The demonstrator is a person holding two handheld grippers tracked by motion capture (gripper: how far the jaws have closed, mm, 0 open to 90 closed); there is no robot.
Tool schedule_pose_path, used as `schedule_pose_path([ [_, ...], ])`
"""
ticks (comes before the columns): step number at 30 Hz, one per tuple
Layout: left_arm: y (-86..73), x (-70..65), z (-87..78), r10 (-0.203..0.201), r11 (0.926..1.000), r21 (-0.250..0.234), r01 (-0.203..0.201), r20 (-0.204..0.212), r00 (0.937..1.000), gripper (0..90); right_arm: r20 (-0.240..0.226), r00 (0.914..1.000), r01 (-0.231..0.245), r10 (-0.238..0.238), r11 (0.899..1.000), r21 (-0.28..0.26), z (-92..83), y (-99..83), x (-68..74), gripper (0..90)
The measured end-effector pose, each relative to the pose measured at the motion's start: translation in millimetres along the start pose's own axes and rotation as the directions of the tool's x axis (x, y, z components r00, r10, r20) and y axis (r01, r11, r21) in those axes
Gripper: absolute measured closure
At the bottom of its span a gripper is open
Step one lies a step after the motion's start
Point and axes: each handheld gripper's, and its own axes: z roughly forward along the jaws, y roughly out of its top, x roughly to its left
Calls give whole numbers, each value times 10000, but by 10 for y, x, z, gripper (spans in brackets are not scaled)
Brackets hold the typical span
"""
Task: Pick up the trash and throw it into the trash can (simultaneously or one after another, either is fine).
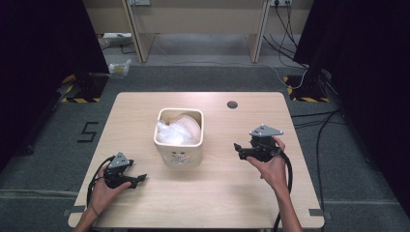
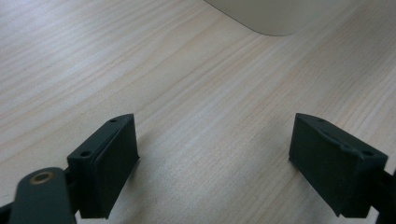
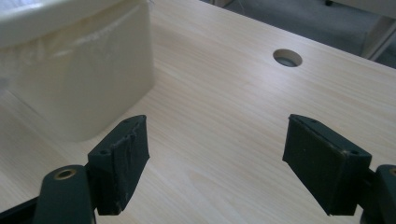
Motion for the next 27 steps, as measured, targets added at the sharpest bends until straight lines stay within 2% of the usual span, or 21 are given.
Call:
schedule_pose_path([
  [1,0,0,0,1,10000,2,-1,2,10000,145,177,9998,127,-129,9999,76,0,-14,8,223],
  [12,0,0,0,0,10000,2,0,0,10000,145,232,9997,114,-116,9999,101,-20,-137,29,223],
  [23,0,0,0,-3,10000,0,3,3,10000,144,-62,10000,-79,77,9990,-434,-84,-268,122,224],
  [27,0,0,0,0,10000,2,0,2,10000,145,-262,9995,-166,158,9993,-324,-55,-329,154,223],
])
